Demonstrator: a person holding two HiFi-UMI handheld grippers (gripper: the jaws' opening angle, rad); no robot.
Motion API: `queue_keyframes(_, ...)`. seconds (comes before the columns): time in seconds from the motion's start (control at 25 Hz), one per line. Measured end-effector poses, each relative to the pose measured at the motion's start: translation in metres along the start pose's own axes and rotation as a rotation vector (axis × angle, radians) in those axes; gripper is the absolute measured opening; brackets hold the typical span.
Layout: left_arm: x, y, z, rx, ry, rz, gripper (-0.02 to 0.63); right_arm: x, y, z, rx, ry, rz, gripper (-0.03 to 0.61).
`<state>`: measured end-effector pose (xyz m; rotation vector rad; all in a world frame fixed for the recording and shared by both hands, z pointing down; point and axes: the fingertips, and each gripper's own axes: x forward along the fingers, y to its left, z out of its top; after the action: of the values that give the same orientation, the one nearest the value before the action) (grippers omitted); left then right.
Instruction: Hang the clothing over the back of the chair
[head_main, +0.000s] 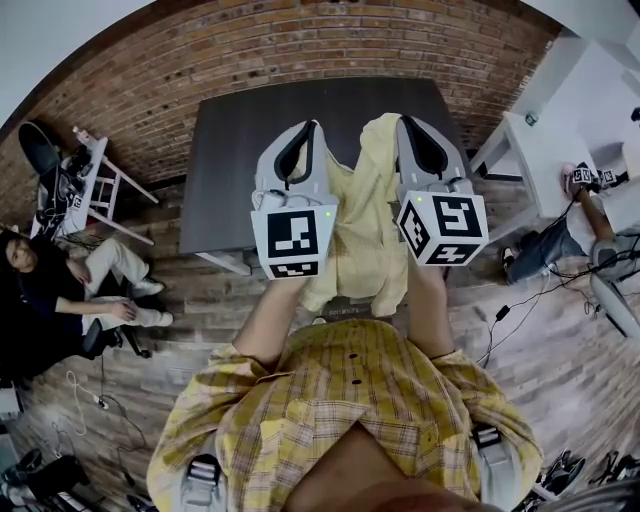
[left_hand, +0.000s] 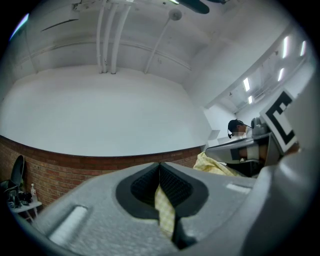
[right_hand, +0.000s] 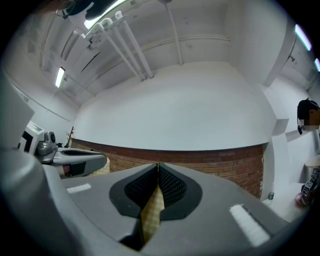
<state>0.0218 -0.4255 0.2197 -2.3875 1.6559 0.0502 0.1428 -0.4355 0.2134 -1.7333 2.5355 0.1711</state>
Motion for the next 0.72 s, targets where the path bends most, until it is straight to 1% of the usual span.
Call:
queue_keyframes(0.24, 0.018, 0.007, -0.024, -0.02, 0.052, -0.01, 0.005, 0.021, -0.001, -0.02, 0.007, 0.047, -0.005, 0.014)
queue_keyframes(0.72, 0.041, 0.002, -0.066, -0.058, 0.138, -0.03, 0.006, 0.039, -0.014, -0.059, 0.028, 0.123, -0.021, 0.016)
